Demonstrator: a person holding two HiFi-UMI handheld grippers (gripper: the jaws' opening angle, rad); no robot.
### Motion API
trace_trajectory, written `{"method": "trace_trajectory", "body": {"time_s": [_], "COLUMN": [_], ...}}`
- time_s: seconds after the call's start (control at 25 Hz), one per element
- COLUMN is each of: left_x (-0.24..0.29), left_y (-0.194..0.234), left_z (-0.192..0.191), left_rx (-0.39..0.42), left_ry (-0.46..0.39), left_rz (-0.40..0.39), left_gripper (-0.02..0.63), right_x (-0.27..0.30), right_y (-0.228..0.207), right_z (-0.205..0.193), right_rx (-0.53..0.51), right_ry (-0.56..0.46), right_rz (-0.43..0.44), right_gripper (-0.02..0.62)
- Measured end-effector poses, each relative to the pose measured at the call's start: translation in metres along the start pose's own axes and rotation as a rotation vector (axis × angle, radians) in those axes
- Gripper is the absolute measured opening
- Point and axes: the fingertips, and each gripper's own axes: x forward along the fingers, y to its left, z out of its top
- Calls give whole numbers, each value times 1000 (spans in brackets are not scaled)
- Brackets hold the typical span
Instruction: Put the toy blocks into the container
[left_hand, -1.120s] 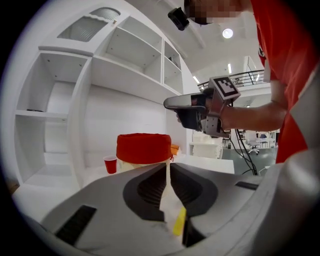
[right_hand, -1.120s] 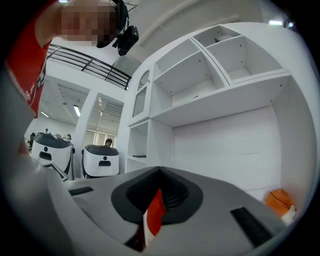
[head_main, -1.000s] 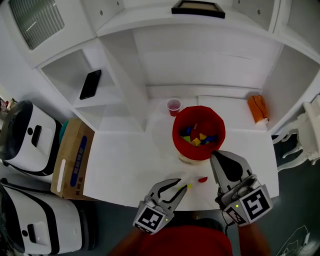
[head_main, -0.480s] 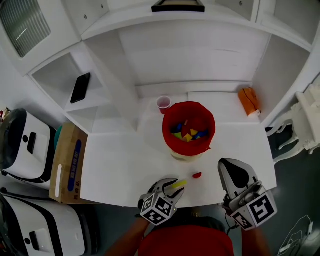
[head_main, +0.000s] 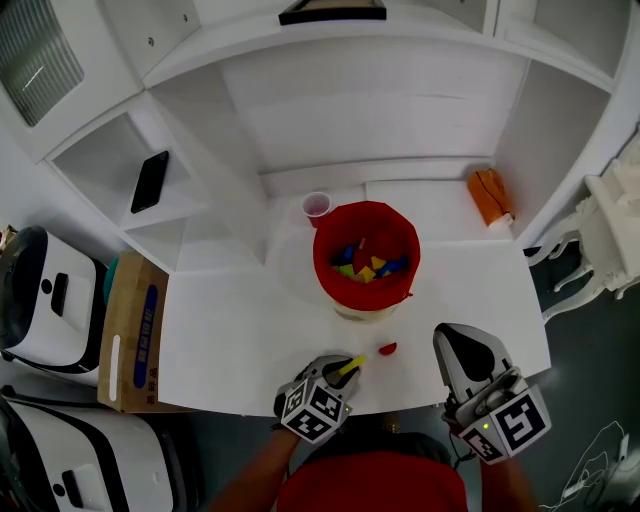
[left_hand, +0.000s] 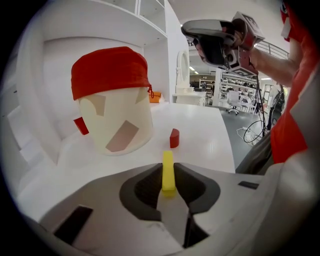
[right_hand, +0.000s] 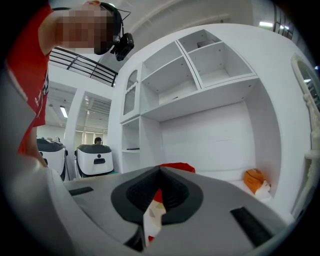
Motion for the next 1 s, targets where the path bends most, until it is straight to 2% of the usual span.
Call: {"method": "trace_trajectory", "body": {"time_s": [0.12, 0.24, 0.36, 0.52, 0.6, 0.68, 0.8, 1.0], "left_x": [-8, -35, -73, -118, -134, -142, -137, -116], "left_y": [-2, -1, 8, 31, 47, 65, 92, 134], "left_z": [13, 53, 103, 161, 184, 204, 223, 237], "left_rx": [-26, -85, -113, -208, -206, -168, -155, -162], "left_ry": [-72, -261, -450, -605, -678, -748, -765, -740], "left_rz": [-9, -12, 23, 85, 117, 153, 195, 248], "left_gripper": [96, 97, 97, 97, 97, 97, 97, 97], "right_x": [1, 3, 6, 8, 8, 7, 6, 8], "right_y": [1, 2, 3, 7, 8, 10, 15, 18], "right_z": [-4, -9, -15, -24, -29, -34, -40, -46], "right_rx": [7, 19, 34, 43, 49, 53, 50, 34], "right_ry": [6, 15, 20, 36, 45, 55, 71, 90], "right_rz": [6, 14, 25, 37, 42, 46, 56, 66], "right_gripper": [-9, -9, -9, -9, -9, -9, -9, -9]}}
